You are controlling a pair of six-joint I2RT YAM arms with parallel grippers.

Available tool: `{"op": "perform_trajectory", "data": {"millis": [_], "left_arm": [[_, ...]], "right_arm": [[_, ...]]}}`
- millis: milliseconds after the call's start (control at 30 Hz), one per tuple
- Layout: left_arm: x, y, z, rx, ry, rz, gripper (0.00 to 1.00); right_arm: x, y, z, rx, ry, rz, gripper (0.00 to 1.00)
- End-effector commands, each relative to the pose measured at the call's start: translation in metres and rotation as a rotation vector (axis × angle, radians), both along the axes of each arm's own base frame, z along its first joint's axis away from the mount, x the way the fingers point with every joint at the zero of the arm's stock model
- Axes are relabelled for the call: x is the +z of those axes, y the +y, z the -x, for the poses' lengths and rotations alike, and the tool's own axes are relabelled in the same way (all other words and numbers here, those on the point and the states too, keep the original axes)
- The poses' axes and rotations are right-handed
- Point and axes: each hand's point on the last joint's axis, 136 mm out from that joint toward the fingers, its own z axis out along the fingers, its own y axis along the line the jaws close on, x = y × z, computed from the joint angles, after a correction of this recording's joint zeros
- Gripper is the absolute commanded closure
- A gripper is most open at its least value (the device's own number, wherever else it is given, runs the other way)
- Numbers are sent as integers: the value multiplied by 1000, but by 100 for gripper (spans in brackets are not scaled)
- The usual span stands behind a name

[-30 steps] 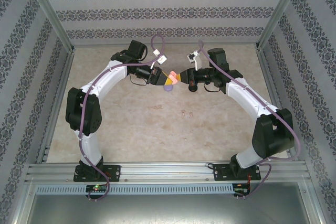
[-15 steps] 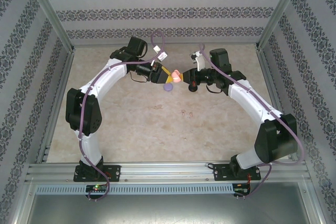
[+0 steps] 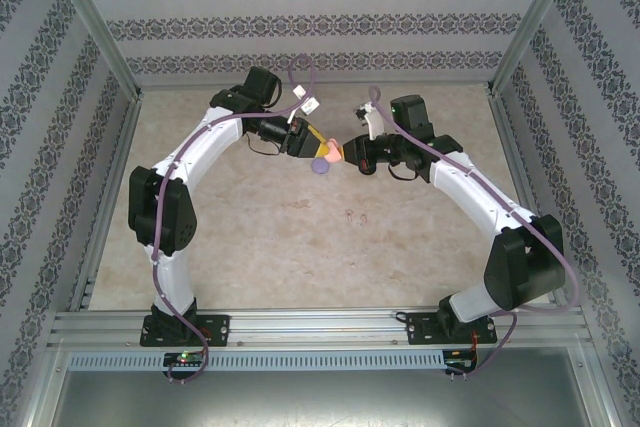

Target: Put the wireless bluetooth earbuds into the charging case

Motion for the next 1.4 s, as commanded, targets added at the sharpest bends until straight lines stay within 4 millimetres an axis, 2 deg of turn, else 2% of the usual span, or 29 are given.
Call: {"op": "perform_trajectory", "data": {"millis": [0, 367, 533, 900, 1367], "left_arm": [[-4, -2, 5, -33, 12, -2, 53], [-28, -2, -1, -23, 40, -60, 51], [-27, -2, -3, -23, 36, -58, 50], [-24, -2, -1, -28, 40, -53, 54], [-22, -5, 0, -37, 52, -27, 73]], "right_arm": [[17, 5, -3, 17, -66, 8, 100], [16, 7, 0, 29, -77, 63, 100], [8, 11, 2, 43, -81, 126, 100], [7, 16, 0, 48, -92, 165, 100], [11, 22, 1, 54, -107, 172, 100]]}}
